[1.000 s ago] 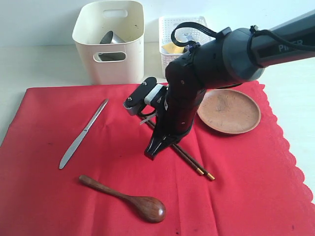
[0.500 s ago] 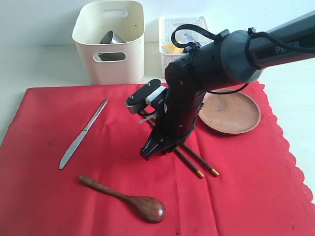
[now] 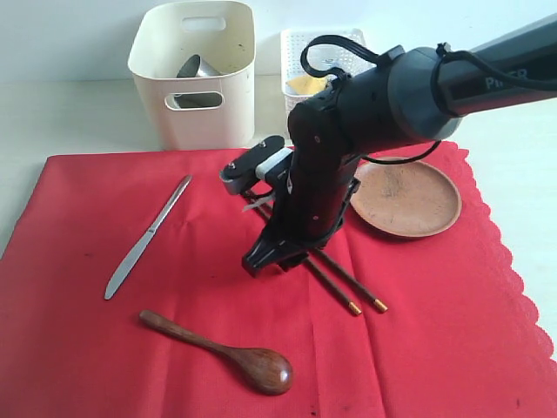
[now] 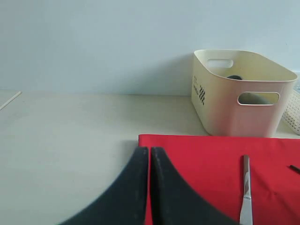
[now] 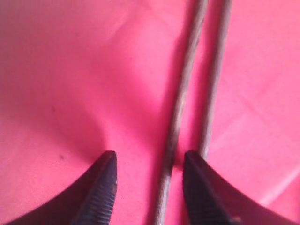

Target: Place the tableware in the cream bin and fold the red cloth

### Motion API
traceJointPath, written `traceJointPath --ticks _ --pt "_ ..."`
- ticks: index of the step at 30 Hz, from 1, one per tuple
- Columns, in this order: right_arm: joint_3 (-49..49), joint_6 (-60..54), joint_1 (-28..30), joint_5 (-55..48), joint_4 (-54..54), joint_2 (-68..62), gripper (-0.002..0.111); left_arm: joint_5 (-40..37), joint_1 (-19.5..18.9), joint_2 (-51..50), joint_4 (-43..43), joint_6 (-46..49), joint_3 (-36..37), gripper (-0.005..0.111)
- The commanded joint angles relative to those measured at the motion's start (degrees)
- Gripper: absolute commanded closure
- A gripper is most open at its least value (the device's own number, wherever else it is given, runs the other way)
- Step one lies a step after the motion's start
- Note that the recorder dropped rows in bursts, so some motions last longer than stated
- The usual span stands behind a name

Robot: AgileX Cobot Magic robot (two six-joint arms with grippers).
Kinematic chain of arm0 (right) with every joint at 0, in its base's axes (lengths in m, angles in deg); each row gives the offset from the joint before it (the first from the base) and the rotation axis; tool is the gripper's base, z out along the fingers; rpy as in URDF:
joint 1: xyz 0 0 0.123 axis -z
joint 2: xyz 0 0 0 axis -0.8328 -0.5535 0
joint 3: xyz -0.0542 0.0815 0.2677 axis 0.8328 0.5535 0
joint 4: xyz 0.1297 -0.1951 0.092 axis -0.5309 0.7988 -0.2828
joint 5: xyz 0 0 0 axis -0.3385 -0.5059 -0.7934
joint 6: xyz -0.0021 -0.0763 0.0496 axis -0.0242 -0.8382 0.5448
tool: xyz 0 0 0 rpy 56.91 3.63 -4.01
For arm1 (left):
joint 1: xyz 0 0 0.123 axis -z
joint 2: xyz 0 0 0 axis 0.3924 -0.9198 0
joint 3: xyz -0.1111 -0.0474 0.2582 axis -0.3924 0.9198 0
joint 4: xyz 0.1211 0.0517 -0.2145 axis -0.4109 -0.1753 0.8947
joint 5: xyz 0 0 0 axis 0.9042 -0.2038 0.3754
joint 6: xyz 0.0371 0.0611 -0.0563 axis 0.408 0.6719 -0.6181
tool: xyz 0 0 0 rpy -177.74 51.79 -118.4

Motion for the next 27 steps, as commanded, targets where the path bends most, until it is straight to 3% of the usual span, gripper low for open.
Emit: traceJointPath --ticks 1,4,8,12,19,22,27 --pt "-2.5 5.9 0.0 0.0 0.4 0.6 0.055 0.0 -0.2 0.4 0.4 -0.1 0.0 0.103" --pt "-3.0 5.8 0.0 -0.3 2.0 0.6 0.039 0.0 -0.2 0.4 0.4 -0.1 0.0 0.103" --pt "-3.0 5.7 0.5 -1.2 3.7 -1.0 0.042 0.0 -0.2 0.4 0.4 -0.1 0.0 0.103" --pt "-3.0 5.1 0.5 -1.3 3.6 -4.0 0.068 0.0 -0.2 0.4 0.4 -0.1 0.0 0.103" --pt "-3.0 0.0 0.4 -4.1 3.4 -3.8 0.1 0.0 -0.2 0.4 0.4 -0.1 0.0 0.103" --pt "-3.0 -1.5 0.4 -4.6 3.4 -3.8 0.108 0.0 -0.2 0.4 0.4 -0.1 0.0 0.103" --pt "-3.0 -6.1 0.4 -5.6 3.3 -3.8 0.108 0.0 -0.2 0.4 0.4 -0.1 0.0 0.103"
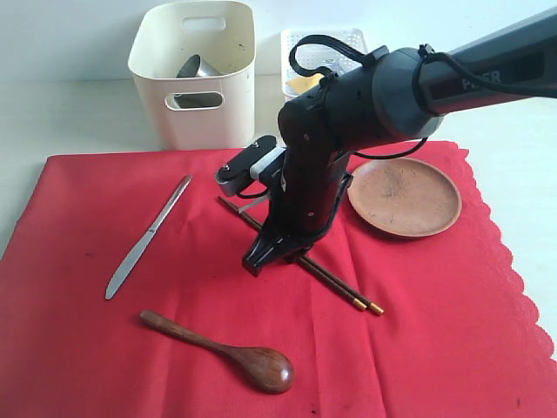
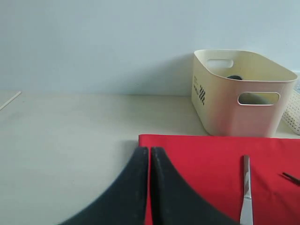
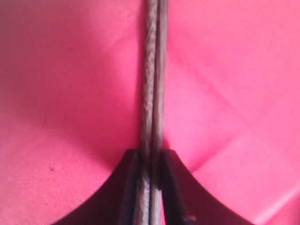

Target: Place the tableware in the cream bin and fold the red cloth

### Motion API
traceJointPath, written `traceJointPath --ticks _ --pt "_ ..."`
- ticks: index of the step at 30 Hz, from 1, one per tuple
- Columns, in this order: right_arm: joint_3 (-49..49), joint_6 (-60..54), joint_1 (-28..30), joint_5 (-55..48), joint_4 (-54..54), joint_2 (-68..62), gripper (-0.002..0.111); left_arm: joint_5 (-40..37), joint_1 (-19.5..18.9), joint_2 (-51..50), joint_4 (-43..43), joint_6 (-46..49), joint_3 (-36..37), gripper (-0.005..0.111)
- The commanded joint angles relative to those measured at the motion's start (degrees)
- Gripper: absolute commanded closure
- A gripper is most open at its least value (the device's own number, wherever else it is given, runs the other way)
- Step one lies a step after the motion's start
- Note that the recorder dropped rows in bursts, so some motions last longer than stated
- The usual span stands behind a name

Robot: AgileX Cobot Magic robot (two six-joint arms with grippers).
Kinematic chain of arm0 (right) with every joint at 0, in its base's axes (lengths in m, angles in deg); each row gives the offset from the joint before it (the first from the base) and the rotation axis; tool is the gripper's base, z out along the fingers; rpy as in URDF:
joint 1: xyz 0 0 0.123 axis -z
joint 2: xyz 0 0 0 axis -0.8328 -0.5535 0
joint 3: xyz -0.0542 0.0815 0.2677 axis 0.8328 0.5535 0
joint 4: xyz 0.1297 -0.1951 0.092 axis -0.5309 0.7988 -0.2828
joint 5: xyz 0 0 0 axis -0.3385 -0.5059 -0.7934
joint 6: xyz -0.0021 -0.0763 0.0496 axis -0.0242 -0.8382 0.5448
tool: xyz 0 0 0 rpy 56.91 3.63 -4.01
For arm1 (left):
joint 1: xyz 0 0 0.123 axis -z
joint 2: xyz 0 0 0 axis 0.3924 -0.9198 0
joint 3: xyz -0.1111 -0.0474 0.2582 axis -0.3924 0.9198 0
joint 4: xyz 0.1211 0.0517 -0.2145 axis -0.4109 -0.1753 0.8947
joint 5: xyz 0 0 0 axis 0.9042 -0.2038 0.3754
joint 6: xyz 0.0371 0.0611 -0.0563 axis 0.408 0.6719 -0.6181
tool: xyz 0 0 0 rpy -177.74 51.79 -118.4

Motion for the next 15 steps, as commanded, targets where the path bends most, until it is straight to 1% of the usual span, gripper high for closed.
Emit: traceJointPath --ticks 1,9,15 --pt "0.2 -5.0 0.2 -3.3 1.4 -1.0 0.108 0.0 -0.2 0.4 0.4 -0.1 0.0 0.103" --pt "0.2 -8.9 0.2 -3.3 1.4 -0.9 0.108 0.0 -0.2 0.4 0.4 -0.1 0.0 0.103" --pt "0.2 -8.9 0.2 -3.7 1.4 1.9 0.108 0.0 -0.2 0.4 0.4 -0.1 0.0 0.103"
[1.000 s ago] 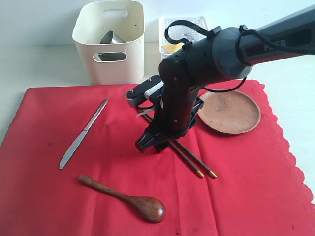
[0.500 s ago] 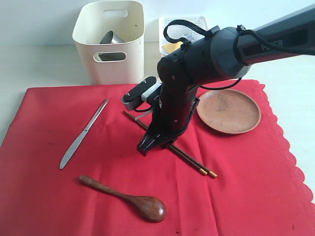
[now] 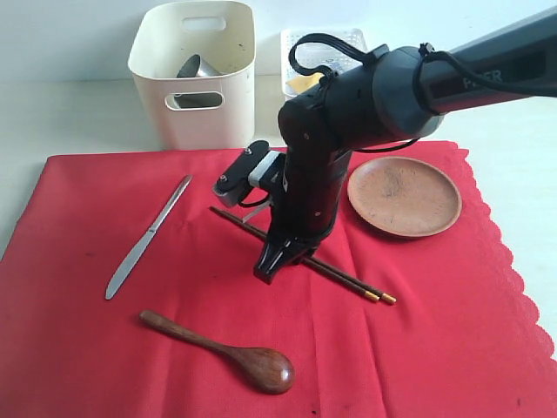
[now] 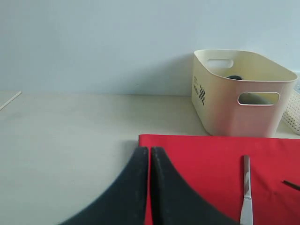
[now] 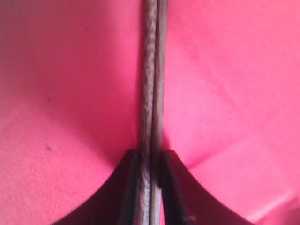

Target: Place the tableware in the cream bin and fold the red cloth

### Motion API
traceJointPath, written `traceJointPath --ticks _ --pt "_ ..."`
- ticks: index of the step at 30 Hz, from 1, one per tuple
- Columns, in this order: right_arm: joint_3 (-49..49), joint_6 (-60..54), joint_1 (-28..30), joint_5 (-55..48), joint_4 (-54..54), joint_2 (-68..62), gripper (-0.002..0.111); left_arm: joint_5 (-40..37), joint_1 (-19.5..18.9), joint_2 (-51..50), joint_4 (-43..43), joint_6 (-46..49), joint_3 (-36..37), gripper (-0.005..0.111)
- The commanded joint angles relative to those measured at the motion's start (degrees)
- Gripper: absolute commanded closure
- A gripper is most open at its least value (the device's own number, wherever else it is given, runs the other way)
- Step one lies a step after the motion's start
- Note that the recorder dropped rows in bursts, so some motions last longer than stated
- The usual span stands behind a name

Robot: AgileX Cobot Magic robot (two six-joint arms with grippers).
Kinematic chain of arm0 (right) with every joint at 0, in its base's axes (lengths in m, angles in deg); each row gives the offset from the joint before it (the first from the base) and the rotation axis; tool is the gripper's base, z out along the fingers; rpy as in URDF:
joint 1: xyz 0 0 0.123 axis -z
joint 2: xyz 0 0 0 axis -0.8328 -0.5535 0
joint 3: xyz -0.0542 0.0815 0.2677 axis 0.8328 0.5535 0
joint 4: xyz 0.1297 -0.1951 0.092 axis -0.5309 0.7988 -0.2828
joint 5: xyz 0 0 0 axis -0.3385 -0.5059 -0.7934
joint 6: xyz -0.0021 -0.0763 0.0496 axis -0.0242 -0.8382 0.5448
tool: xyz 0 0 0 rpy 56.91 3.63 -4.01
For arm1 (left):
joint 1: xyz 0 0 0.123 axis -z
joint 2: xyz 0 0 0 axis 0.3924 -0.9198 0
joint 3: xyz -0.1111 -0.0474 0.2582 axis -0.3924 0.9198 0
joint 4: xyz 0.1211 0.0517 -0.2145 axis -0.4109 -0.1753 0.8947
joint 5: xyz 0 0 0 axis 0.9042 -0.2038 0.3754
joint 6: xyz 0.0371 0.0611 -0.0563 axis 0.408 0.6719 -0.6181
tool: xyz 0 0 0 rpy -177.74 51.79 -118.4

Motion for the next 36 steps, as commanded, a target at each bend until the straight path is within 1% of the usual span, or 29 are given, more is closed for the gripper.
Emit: traceJointPath --ticks 1,10,13,15,18,19,22,23,25,27,29,33,34,36 --pt "0.5 -0.8 0.2 -2.6 0.9 2.3 0.108 0.0 -0.2 0.4 0.4 -0.1 0.0 0.103" --pt "0.5 -0.8 0.2 -3.2 0.7 5.9 0.108 0.0 -0.2 0.4 0.4 -0.1 0.0 0.103" --pt "0.5 2.7 0.2 -3.0 0.6 5.0 0.107 0.0 -0.2 0.4 0.4 -0.1 0.0 0.103" --pt "0.5 5.7 0.2 -2.5 0.6 4.2 0.103 0.0 -0.2 0.4 0.4 -0.1 0.0 0.103" --pt "0.5 6.8 0.2 -1.8 0.6 2.7 0.089 0.0 -0.2 0.4 0.4 -0.1 0.0 0.103" --pt "0.5 6.8 0.2 -1.3 0.6 2.2 0.083 0.0 -0.2 0.4 0.4 -0.1 0.0 0.103" --pt "0.5 6.8 0.2 -0.4 0.6 0.7 0.069 0.0 -0.2 0.4 0.4 -0.1 0.0 0.103" --pt "0.5 6.7 0.2 -0.3 0.4 0.3 0.066 0.0 -0.2 0.4 0.4 -0.1 0.0 0.103" --pt "0.5 6.1 0.2 -0.3 0.4 -0.7 0.064 0.0 -0.2 0.4 0.4 -0.1 0.0 0.103" --pt "0.5 5.1 0.2 -0.3 0.5 -1.5 0.067 0.0 -0.2 0.4 0.4 -0.1 0.0 0.103" --pt "0.5 4.7 0.2 -0.7 -0.3 -1.6 0.076 0.0 -0.2 0.4 0.4 -0.1 0.0 0.103" --pt "0.5 -1.9 0.2 -1.4 -4.0 -1.6 0.106 0.0 -0.2 0.4 0.4 -0.1 0.0 0.103" --pt "0.5 -4.4 0.2 -1.8 -5.1 -1.6 0.108 0.0 -0.2 0.4 0.4 -0.1 0.0 0.103" --pt "0.5 -9.7 0.2 -2.2 -7.2 -1.6 0.108 0.0 -0.2 0.4 0.4 -0.1 0.0 0.103"
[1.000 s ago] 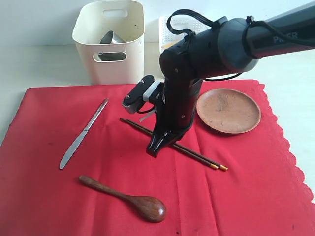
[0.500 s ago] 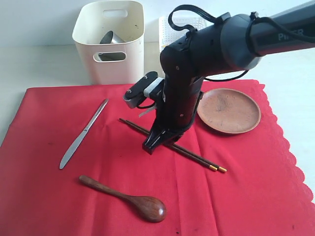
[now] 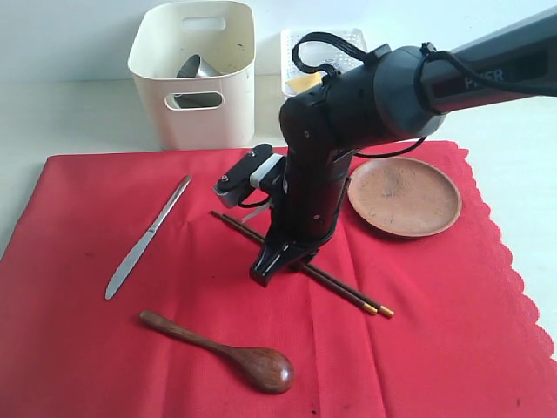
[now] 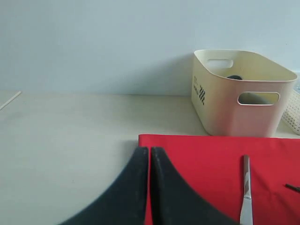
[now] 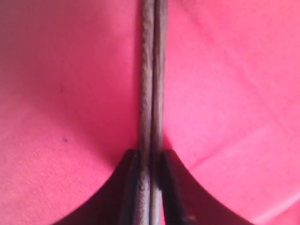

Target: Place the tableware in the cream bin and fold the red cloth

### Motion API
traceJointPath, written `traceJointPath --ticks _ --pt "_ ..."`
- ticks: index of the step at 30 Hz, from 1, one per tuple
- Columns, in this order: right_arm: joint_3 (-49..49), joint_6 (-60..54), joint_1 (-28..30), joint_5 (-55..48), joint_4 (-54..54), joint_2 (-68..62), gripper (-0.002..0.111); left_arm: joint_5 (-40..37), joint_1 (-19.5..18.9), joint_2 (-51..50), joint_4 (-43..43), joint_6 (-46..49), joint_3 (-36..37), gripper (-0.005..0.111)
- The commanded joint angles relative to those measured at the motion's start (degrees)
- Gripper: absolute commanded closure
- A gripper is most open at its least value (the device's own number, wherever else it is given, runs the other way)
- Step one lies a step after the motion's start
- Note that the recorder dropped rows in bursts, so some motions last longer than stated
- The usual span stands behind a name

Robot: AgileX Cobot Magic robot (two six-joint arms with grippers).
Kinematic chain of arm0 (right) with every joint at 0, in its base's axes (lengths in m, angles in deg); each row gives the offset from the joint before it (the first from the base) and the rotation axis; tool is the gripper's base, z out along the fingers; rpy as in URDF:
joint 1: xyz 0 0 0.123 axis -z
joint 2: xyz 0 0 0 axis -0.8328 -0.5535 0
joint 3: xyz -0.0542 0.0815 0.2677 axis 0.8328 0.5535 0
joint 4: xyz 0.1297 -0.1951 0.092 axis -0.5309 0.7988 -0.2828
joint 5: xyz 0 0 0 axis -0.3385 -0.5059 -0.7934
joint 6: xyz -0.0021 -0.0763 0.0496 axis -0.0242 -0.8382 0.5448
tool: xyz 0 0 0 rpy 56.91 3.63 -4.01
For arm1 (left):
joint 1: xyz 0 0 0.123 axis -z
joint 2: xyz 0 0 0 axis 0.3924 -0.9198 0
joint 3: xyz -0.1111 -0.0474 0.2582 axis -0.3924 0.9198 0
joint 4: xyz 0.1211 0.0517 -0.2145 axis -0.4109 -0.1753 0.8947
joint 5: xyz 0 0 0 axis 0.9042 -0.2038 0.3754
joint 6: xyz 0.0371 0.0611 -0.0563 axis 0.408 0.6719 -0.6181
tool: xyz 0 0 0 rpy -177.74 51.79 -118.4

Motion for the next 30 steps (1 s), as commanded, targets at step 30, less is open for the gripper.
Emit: traceJointPath --ticks 30 --pt "0.3 -6.1 0.2 1.8 -4.7 3.7 0.071 0.0 -0.2 0.4 0.4 -0.1 0.0 0.103"
